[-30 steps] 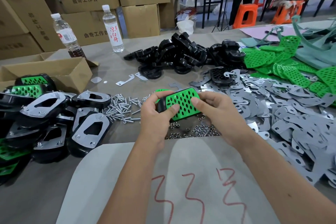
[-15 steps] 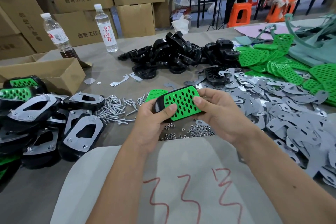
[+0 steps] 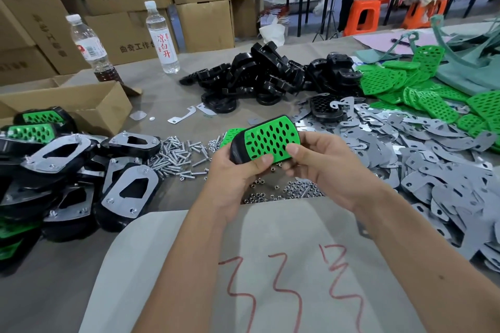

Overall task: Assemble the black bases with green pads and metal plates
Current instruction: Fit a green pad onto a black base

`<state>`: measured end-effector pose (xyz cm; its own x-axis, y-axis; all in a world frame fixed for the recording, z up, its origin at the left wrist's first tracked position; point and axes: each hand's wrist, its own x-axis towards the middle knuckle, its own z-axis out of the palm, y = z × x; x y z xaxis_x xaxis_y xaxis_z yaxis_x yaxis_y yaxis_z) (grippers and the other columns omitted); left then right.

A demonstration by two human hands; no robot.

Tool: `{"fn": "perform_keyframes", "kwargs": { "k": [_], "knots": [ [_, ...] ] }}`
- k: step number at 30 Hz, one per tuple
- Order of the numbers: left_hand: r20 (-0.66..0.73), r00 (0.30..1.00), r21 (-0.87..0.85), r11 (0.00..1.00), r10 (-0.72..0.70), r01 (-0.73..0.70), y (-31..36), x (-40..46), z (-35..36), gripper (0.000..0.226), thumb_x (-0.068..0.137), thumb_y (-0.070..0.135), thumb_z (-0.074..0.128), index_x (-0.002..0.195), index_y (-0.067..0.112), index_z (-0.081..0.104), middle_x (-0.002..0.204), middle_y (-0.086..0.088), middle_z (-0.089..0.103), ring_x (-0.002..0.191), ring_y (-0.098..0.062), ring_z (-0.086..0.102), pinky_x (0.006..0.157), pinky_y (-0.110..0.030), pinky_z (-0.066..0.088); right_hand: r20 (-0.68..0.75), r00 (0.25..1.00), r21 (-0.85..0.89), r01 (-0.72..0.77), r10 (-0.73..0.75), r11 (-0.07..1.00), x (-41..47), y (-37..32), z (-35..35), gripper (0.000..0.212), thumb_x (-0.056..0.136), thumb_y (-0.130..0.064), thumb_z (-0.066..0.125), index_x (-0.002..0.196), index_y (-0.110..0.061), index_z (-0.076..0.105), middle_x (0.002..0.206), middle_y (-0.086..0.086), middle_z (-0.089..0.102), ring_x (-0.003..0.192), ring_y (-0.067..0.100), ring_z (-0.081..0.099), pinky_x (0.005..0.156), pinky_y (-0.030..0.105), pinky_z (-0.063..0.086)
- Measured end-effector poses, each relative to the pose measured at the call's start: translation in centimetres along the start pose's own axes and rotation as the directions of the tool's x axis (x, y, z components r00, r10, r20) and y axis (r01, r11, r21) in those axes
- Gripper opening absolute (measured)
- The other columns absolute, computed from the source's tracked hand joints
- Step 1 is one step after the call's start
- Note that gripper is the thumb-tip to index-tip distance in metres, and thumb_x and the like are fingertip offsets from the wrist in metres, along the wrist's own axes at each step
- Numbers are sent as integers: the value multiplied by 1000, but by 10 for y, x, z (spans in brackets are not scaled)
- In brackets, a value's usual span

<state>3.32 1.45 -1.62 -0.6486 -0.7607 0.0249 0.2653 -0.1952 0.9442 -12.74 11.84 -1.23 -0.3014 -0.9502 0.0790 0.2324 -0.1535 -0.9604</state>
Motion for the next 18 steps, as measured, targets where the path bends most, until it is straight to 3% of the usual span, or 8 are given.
{"fn": "perform_keyframes", "kwargs": {
  "k": [2, 4, 9, 14, 18],
  "knots": [
    [88, 996, -62, 998, -12, 17, 2, -1, -5, 39, 74, -2, 75, 113, 4, 73, 110, -17, 77, 96, -27, 76, 77, -33, 62, 41, 999, 23, 11, -12, 1000, -1, -1, -2, 40, 87, -14, 66, 121, 7, 63, 100, 15, 72, 73, 17, 65, 68, 25, 57],
    [169, 985, -79, 996, -21, 35, 3, -1, -9, 28, 79, -2, 75, 103, 11, 81, 110, -15, 77, 96, -26, 77, 77, -31, 61, 67, 998, 36, 16, -19, 999, -1, 0, -3, 42, 89, -11, 64, 125, 11, 60, 104, 20, 70, 73, 18, 65, 66, 24, 56],
    [196, 979, -91, 993, -53, 72, 3, -2, -8, 28, 82, 1, 69, 103, 15, 81, 111, -12, 77, 97, -22, 75, 74, -28, 60, 97, 994, 103, 37, -47, 994, -2, 3, -3, 37, 94, -8, 63, 125, 12, 60, 102, 21, 68, 66, 16, 62, 60, 22, 53],
    [149, 984, -116, 986, -99, 117, 5, 0, -6, 39, 79, 3, 71, 118, 3, 68, 113, -15, 76, 96, -24, 74, 72, -29, 60, 81, 996, 104, 21, -29, 994, -1, 3, -1, 38, 93, -14, 63, 122, 10, 62, 101, 17, 72, 61, 14, 60, 55, 20, 50],
    [-44, 995, -70, 994, -93, 90, 7, 2, -3, 53, 72, 13, 82, 121, 0, 66, 114, -17, 76, 98, -29, 75, 80, -41, 62, 67, 998, 4, -16, 16, 1000, 0, 2, 0, 36, 92, -11, 66, 123, 8, 64, 107, 22, 73, 73, 24, 68, 64, 28, 57]
  ]
}}
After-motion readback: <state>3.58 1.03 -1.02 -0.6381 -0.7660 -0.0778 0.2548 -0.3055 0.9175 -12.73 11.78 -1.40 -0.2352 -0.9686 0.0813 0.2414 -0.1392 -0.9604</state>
